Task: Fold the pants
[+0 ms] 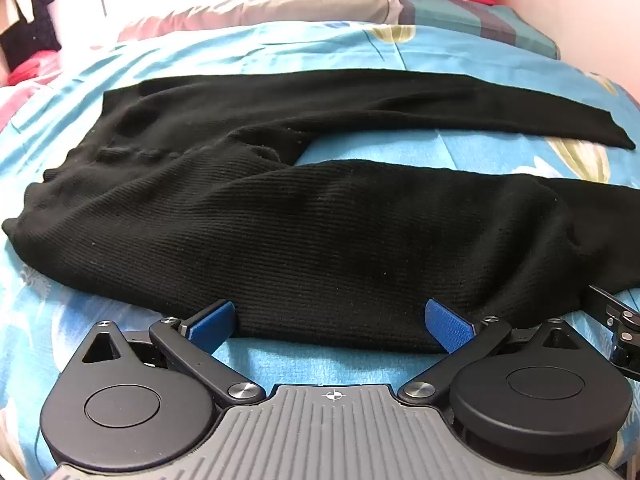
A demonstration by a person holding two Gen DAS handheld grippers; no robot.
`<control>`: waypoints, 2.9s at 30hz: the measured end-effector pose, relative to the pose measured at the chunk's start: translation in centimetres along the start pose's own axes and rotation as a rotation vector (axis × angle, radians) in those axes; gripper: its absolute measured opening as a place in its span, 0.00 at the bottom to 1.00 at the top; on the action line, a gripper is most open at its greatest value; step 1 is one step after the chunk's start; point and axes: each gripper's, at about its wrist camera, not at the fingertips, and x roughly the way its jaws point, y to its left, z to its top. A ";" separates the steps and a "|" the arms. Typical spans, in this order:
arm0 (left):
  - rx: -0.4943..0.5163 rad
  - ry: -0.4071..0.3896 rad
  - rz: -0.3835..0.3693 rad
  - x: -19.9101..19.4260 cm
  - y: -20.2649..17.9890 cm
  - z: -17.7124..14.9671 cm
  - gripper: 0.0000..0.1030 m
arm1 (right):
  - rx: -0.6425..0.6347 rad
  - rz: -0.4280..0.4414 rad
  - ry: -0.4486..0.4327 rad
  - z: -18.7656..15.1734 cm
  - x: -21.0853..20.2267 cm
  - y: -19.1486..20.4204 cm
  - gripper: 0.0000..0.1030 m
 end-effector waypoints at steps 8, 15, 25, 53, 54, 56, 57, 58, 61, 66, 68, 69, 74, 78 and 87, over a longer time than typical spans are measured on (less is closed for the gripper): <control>-0.006 0.005 0.002 -0.2 -0.3 0.1 1.00 | -0.003 -0.001 0.016 0.6 -0.1 -0.4 1.00; -0.010 0.016 0.005 0.1 -0.4 0.3 1.00 | 0.007 -0.007 -0.004 -0.1 0.0 0.1 1.00; -0.010 0.019 0.012 0.3 -0.2 0.3 1.00 | -0.016 0.014 -0.028 -0.7 -0.5 -0.1 1.00; -0.038 0.044 0.033 0.4 -0.4 0.5 1.00 | -0.071 0.060 -0.063 -1.6 -0.8 -0.5 1.00; -0.037 0.043 0.033 0.4 -0.4 0.5 1.00 | -0.070 0.056 -0.063 -1.6 -0.8 -0.5 1.00; -0.034 0.041 0.031 0.4 -0.3 0.5 1.00 | -0.067 0.048 -0.061 -1.5 -0.8 -0.3 1.00; -0.032 0.040 0.029 0.4 -0.3 0.4 1.00 | -0.065 0.044 -0.061 -1.4 -0.7 -0.3 1.00; -0.030 0.039 0.027 0.3 -0.3 0.4 1.00 | -0.062 0.039 -0.061 -1.4 -0.7 -0.2 1.00; -0.022 0.036 0.021 0.3 -0.2 0.3 1.00 | -0.051 0.024 -0.061 -1.3 -0.6 0.1 1.00; -0.010 0.028 0.014 0.2 -0.2 0.3 1.00 | -0.036 -0.001 -0.060 -1.3 -0.6 0.4 1.00; -0.005 0.025 0.009 0.2 -0.2 0.3 1.00 | -0.031 -0.009 -0.059 -1.3 -0.6 0.5 1.00; -0.002 0.023 0.006 0.2 -0.2 0.3 1.00 | -0.028 -0.013 -0.059 -1.3 -0.6 0.6 1.00; 0.007 0.020 -0.001 0.2 -0.1 0.3 1.00 | -0.017 -0.027 -0.059 -1.4 -0.6 0.7 1.00; 0.009 0.016 -0.004 0.2 -0.1 0.3 1.00 | -0.014 -0.032 -0.058 -1.4 -0.5 0.8 1.00; 0.003 0.021 0.005 0.2 -0.2 0.4 1.00 | -0.025 -0.020 -0.068 -1.6 -0.7 0.6 1.00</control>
